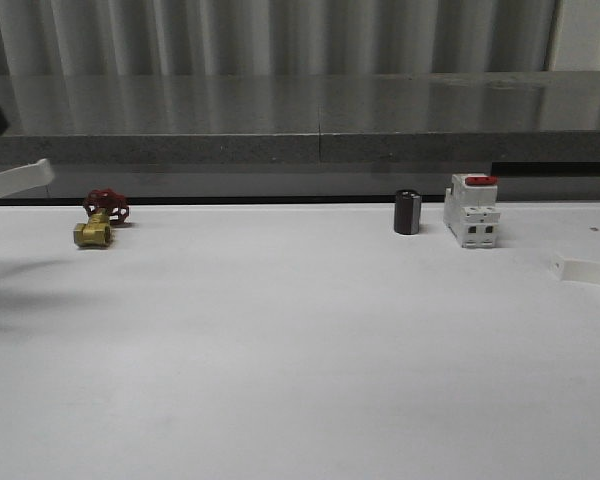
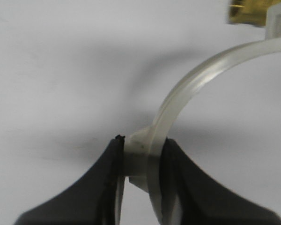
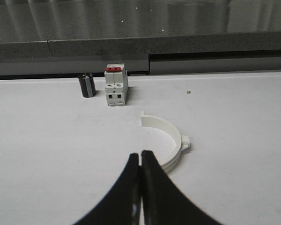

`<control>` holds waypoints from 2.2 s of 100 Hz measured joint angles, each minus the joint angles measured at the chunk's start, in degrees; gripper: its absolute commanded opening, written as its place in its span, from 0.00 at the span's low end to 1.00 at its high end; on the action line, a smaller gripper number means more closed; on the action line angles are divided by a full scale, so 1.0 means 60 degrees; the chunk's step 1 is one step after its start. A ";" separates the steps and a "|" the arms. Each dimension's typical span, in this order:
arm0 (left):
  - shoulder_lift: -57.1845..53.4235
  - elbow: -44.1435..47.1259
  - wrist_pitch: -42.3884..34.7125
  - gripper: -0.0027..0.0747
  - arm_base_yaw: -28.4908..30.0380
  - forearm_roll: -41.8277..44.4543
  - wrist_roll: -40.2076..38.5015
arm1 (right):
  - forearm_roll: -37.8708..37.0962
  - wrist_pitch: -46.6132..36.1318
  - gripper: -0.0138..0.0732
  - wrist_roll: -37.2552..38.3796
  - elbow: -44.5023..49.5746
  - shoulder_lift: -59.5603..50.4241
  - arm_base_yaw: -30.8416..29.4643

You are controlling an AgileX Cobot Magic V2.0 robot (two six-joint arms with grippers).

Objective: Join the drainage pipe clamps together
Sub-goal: 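Grasp the white clamp half's end with the left gripper and lift, then carry the clamp half to the table center and release it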

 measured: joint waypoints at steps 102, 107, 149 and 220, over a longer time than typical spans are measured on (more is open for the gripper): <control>0.1873 -0.0215 -0.1606 0.09 -0.4910 -0.0004 -0.3950 | 0.0000 0.0000 0.02 0.0000 0.0000 0.0000 0.0000; 0.1869 -0.0215 -0.1648 0.15 -0.4910 -0.0004 -0.3954 | 0.0000 0.0000 0.02 0.0000 0.0000 0.0000 0.0000; 0.1869 -0.0234 -0.1771 0.80 -0.4910 0.0037 -0.3894 | 0.0000 0.0000 0.02 0.0000 0.0000 0.0000 0.0000; -0.3736 0.1653 -0.2427 0.79 -0.2411 0.1238 -0.1273 | 0.0000 0.0000 0.02 0.0000 0.0000 0.0000 0.0000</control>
